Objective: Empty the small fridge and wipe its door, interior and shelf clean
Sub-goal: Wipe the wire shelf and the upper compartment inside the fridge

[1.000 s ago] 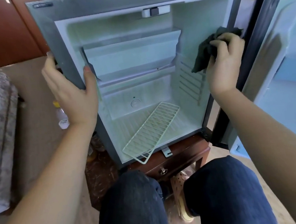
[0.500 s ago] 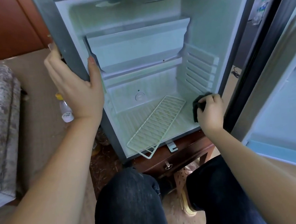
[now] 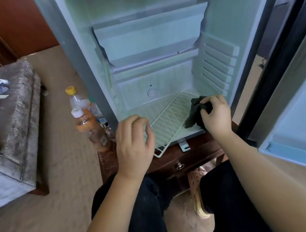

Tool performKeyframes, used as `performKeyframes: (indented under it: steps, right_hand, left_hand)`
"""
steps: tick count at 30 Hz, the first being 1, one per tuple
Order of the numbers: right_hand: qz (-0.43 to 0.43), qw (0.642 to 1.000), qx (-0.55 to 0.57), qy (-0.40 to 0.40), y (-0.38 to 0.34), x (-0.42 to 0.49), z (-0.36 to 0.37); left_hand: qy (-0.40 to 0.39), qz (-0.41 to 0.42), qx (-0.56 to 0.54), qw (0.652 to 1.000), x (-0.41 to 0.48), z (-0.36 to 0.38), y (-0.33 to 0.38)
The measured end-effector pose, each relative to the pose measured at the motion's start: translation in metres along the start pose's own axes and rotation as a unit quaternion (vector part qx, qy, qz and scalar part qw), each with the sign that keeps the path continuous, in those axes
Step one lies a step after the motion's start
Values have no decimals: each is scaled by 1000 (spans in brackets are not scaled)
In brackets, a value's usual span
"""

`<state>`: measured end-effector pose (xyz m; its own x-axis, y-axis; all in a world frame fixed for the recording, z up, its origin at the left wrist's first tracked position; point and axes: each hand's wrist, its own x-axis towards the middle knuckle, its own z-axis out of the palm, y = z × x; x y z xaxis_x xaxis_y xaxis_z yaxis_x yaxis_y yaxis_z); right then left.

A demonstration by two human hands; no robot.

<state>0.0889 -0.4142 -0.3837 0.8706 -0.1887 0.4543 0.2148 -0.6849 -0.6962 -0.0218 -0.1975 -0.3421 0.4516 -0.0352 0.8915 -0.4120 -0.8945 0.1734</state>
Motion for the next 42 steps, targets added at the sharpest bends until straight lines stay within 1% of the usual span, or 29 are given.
performKeyframes:
  steps: [1, 2, 3, 4, 5, 6, 8, 9, 10, 11, 13, 15, 16, 20, 23, 28, 31, 34, 37, 39, 42]
  right_hand:
    - [5, 1000, -6, -10, 3, 1, 1]
    - [11, 1000, -13, -20, 6, 1, 2]
    - [18, 999, -21, -29, 9, 1, 3]
    - [27, 999, -29, -35, 12, 2, 4]
    - [35, 998, -39, -40, 15, 4, 4]
    - [39, 997, -47, -46, 18, 5, 4]
    - [40, 995, -62, -61, 25, 10, 5]
    - [39, 994, -70, -67, 28, 12, 6]
    - [39, 994, -77, -72, 29, 15, 7]
    - [37, 993, -81, -75, 31, 17, 8]
    - [39, 992, -85, -80, 33, 18, 10]
    - [43, 991, -87, -89, 35, 18, 11]
    - [43, 991, -88, -95, 36, 18, 11]
    - [40, 988, -89, -119, 40, 14, 11]
    - [45, 986, -91, -133, 43, 13, 10]
    - [43, 984, -96, -143, 43, 12, 11]
    - [44, 985, -97, -137, 42, 13, 14]
    - [45, 988, -97, -111, 41, 13, 16]
    - [33, 984, -155, -81, 40, 16, 20]
    - [43, 988, -133, -68, 38, 20, 23]
    - [63, 995, -42, -66, 32, 28, 27]
  left_hand:
    - [-37, -6, -24, 999, 5, 11, 3]
    - [-82, -36, -52, 995, 10, 24, 2]
    - [-139, -85, -75, 984, 15, 37, -1]
    - [-209, -139, -78, 965, 16, 52, -8]
    - [-291, -186, -62, 936, 13, 68, -17]
    - [-384, -230, -40, 893, 7, 81, -27]
    - [-549, -296, 6, 781, -8, 99, -41]
    - [-601, -300, 34, 740, -13, 106, -45]
    - [-631, -286, 65, 718, -18, 111, -47]
    - [-643, -263, 94, 714, -20, 114, -48]
    - [-631, -234, 132, 728, -22, 117, -44]
    - [-606, -243, 141, 744, -21, 120, -44]
    - [-601, -250, 143, 746, -20, 121, -44]
    - [-607, -278, 160, 727, -16, 121, -44]
    - [-600, -290, 157, 730, -16, 120, -38]
    - [-549, -269, 136, 780, -15, 116, -24]
    - [-513, -287, 112, 802, -10, 108, -23]
    - [-475, -311, 76, 820, -5, 98, -22]
    - [-440, -306, 78, 841, -2, 85, -21]
    - [-430, -301, 80, 847, -2, 78, -20]
    - [-419, -297, 77, 854, -2, 74, -19]
